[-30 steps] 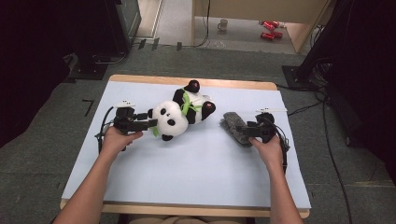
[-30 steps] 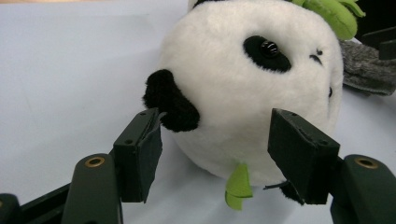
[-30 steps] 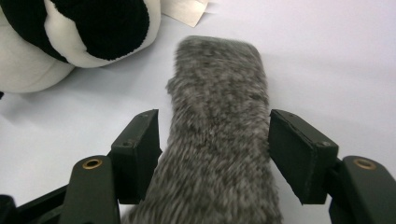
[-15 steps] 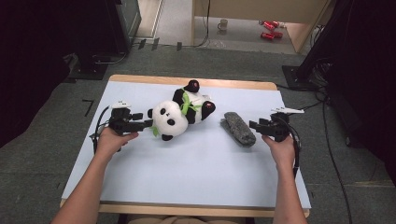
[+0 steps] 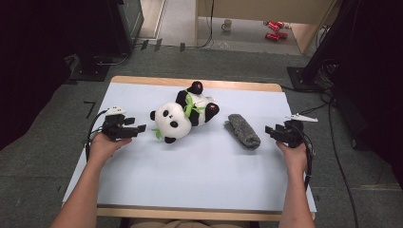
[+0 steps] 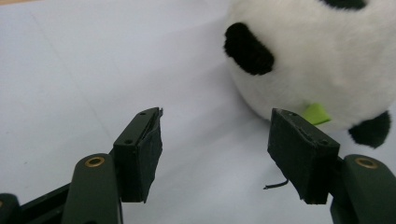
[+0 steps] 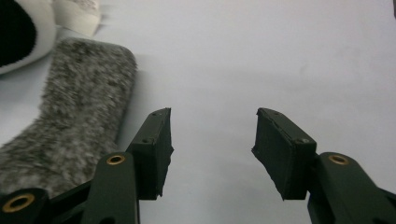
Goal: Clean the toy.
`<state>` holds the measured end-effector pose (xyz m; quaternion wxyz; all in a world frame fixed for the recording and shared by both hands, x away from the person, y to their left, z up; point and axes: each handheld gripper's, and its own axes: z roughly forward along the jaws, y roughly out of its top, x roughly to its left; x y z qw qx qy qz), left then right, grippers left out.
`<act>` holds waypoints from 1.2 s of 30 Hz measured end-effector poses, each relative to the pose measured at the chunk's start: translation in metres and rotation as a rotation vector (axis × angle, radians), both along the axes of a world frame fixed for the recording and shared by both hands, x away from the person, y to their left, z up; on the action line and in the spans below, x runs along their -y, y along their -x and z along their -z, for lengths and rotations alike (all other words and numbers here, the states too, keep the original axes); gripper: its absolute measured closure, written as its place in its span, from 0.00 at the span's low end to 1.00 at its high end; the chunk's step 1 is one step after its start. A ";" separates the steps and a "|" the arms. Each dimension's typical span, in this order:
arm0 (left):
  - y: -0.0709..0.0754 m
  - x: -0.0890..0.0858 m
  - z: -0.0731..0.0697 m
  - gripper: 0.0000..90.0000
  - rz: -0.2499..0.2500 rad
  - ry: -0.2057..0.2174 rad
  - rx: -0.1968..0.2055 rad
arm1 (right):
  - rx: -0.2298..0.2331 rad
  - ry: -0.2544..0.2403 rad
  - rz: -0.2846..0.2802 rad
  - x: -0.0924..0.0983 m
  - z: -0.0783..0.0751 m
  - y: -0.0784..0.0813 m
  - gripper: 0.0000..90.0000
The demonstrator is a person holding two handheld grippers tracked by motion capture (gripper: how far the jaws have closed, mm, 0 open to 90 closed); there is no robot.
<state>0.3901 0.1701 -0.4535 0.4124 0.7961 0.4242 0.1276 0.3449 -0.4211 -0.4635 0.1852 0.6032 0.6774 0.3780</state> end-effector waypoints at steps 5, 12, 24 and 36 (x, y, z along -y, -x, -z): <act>-0.002 -0.008 0.006 0.41 -0.014 -0.035 -0.018 | -0.074 -0.008 0.062 0.012 0.015 -0.001 0.50; -0.004 -0.011 0.019 0.42 -0.043 -0.132 -0.050 | -0.115 0.134 0.087 0.009 0.024 -0.003 0.48; -0.002 -0.019 0.034 0.38 -0.029 -0.127 -0.051 | -0.038 0.175 0.089 0.005 0.032 0.002 0.47; 0.002 -0.018 0.039 0.30 -0.016 -0.116 -0.014 | 0.016 0.159 0.087 0.006 0.038 0.007 0.44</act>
